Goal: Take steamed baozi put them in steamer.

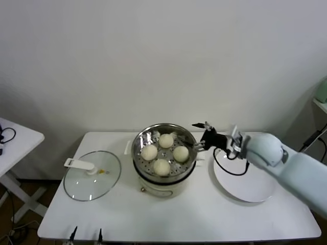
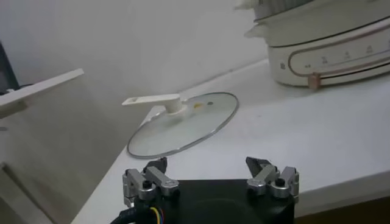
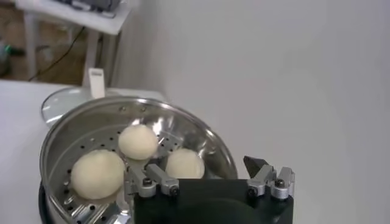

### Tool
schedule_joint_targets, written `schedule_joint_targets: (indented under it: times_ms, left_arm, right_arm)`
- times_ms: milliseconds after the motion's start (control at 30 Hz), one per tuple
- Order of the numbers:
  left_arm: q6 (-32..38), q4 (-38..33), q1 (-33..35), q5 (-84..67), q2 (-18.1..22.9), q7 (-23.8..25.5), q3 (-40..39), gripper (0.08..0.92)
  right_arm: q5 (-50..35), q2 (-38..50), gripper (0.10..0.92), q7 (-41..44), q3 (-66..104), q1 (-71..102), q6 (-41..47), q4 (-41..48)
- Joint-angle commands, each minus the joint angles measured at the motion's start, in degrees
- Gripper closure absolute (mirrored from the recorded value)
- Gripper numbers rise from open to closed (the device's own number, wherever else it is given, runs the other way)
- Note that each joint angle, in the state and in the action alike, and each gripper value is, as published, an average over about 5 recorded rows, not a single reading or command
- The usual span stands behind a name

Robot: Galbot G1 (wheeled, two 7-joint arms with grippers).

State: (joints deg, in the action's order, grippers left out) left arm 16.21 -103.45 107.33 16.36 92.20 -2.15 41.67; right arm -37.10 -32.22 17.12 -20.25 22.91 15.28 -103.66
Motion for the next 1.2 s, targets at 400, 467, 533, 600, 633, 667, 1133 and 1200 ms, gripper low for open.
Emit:
schedule_joint_targets:
  times_ms: [400,467,533,600,633,667,1133,1200]
  left_arm:
    - [-1.1,-2.2,-0.3,-2.7,1.3,0.1,0.1,0.177]
    - [-1.2,-2.5,-0.4,-3.0,1.4,0.0,0.1,0.177]
    - [-1.2,-2.7,-0.4,-3.1,1.4,0.0,0.1,0.177]
    - [-1.2,-2.8,-0.3,-3.1,1.4,0.0,0.0,0.177]
    - [-1.2,-2.8,-0.3,-3.1,1.4,0.0,0.0,0.177]
    - [-1.1,-2.9,-0.2,-3.1,1.4,0.0,0.0,0.177]
    - [-0.8,-3.7,0.3,-3.2,1.6,0.0,-0.2,0.177]
    - [-0.7,-3.8,0.4,-3.1,1.6,0.0,-0.3,0.177]
  right_arm:
    - [18.6,-27.1,0.203,-6.9,47.5,78.2,-42.3,-4.9]
    - [18.6,-29.6,0.203,-7.0,46.8,79.8,-46.3,-2.7]
    - [18.6,-31.8,0.203,-7.2,46.2,80.7,-49.5,-0.5]
    - [18.8,-33.8,0.203,-7.5,45.7,81.0,-52.4,1.5]
    - [18.8,-34.5,0.203,-7.8,45.5,81.0,-53.6,2.2]
    - [18.7,-35.3,0.203,-8.1,45.3,81.0,-54.6,2.9]
    - [17.4,-38.6,0.203,-12.2,43.6,81.0,-57.5,5.0]
    - [17.4,-38.7,0.203,-12.5,43.4,81.0,-57.6,5.0]
